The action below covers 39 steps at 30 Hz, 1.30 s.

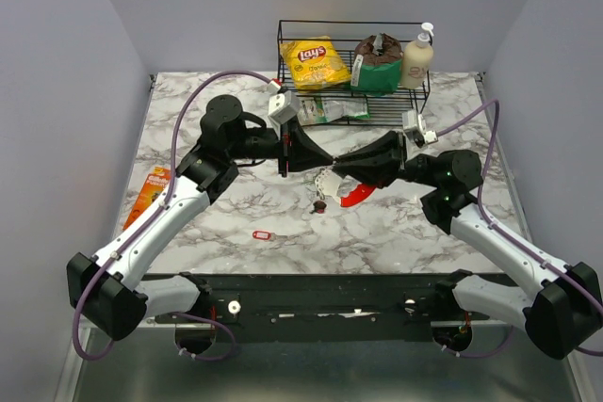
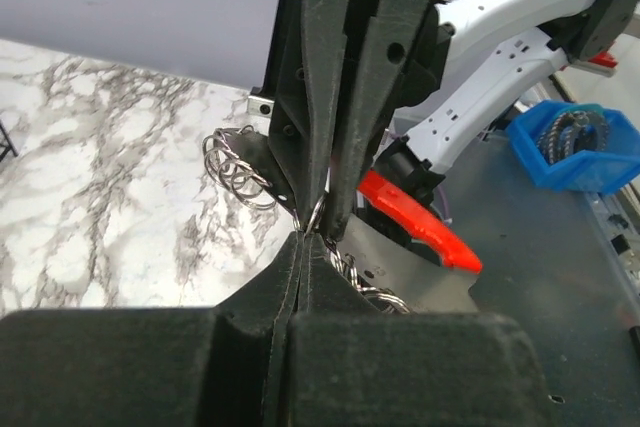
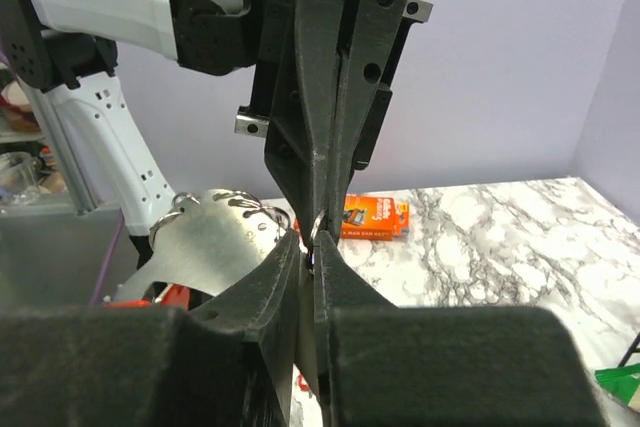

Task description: Put the keys on the keyring

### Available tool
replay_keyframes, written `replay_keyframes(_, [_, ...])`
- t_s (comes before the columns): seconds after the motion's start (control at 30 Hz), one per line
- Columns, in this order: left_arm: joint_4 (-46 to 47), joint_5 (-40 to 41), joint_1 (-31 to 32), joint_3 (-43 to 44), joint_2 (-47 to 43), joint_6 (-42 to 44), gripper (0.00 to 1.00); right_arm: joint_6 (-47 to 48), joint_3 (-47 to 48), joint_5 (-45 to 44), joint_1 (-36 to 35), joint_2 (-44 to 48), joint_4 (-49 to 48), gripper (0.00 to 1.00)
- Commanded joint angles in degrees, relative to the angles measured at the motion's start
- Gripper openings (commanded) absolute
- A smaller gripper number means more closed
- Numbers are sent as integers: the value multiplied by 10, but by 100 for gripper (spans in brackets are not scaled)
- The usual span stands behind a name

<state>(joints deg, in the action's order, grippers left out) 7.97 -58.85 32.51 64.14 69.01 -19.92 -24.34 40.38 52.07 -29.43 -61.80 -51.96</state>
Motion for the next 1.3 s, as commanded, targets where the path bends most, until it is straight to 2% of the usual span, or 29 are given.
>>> replay_keyframes(0.0, [-146, 46, 17, 57, -13, 87, 0, 56, 5, -1, -5, 11, 49, 40])
replay_keyframes(0.1, [-234, 76, 20, 91, -8, 130, 0, 114, 19, -8, -4, 25, 106, 58])
replay_keyframes(0.13, [-256, 97, 22, 100, -6, 142, 0, 139, 27, -15, -5, 39, 173, 61])
replay_keyframes(0.2, [-327, 127, 34, 129, 0, 181, 0, 199, 39, -40, -4, 50, 227, 69])
replay_keyframes(0.23, [-348, 166, 39, 137, 2, 194, 0, 215, 49, -49, -4, 56, 265, 71])
replay_keyframes(0.3, [-404, 197, 54, 161, 11, 231, 0, 238, 56, -59, -4, 62, 291, 74])
replay_keyframes(0.5, [-501, 270, 75, 204, 42, 283, 0, 258, 87, -33, -5, 37, 342, 72])
replay_keyframes(0.67, [-535, 302, 90, 225, 51, 301, 0, 285, 121, 10, -5, 13, 401, 65])
replay_keyframes(0.8, [-568, 327, 96, 244, 65, 313, 0, 302, 138, 53, -5, -5, 432, 64])
replay_keyframes(0.97, [-578, 323, 101, 252, 70, 322, 0, 305, 138, 67, -5, -19, 441, 61])
replay_keyframes(1.1, [-576, 316, 103, 252, 72, 323, 0, 301, 145, 85, -5, -38, 446, 52])
replay_keyframes(1.27, [-575, 307, 106, 251, 75, 321, 0, 293, 150, 90, -6, -49, 440, 51])
